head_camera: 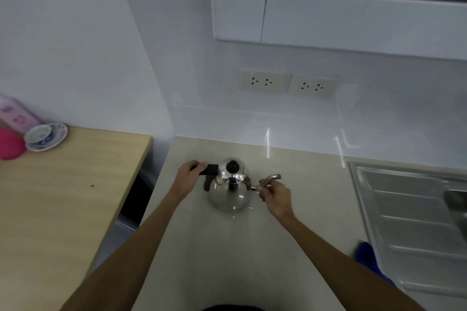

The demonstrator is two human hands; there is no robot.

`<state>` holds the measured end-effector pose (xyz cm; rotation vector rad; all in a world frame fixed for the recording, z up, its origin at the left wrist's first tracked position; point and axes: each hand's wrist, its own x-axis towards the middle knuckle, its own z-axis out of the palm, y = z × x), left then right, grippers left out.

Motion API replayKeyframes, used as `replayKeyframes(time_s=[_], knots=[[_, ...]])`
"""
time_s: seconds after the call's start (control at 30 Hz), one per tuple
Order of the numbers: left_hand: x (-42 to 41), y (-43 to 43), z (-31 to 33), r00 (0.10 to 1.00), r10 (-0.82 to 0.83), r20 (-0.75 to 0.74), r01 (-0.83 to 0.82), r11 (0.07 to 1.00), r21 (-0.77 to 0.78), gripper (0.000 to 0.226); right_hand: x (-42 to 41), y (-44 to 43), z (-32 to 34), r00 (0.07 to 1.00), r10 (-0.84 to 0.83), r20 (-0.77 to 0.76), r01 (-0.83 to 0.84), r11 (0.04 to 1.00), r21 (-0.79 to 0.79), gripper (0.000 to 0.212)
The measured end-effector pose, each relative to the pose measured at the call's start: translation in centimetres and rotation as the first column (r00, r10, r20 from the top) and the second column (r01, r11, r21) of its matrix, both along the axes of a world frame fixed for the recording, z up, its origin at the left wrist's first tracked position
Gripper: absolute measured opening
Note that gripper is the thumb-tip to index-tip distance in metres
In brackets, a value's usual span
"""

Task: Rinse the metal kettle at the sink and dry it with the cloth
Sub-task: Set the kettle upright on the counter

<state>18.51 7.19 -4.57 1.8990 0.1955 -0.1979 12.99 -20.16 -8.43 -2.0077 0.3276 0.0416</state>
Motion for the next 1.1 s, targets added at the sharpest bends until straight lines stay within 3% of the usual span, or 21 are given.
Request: replayKeyframes(time_s=[0.73,0.87,1.0,1.1], knots=[[0.9,1.8,0.0,0.999,0.016,-0.048,-0.01,0.993,0.12,0.031,2.2,1.7,-0.8,0.993,0.091,-0.072,-0.098,0.989,-0.109,0.007],[0.4,1.5,0.0,0.998,0.034,-0.047,-0.026,0.984,0.176,0.031,1.9,1.3,0.3,0.983,0.126,-0.136,-0.148,0.975,-0.166,0.022],[-1.2,1.3,1.0,0.999,-0.033,0.034,0.022,0.96,0.279,0.028,0.3,-1.0,1.2,0.917,0.266,-0.296,-0.355,0.884,-0.304,0.055],[-2.4,2.0,1.1,0.997,-0.067,0.04,0.045,0.915,0.401,0.062,-2.0,-3.5,1.8,0.877,0.293,-0.381,-0.447,0.787,-0.425,0.06]])
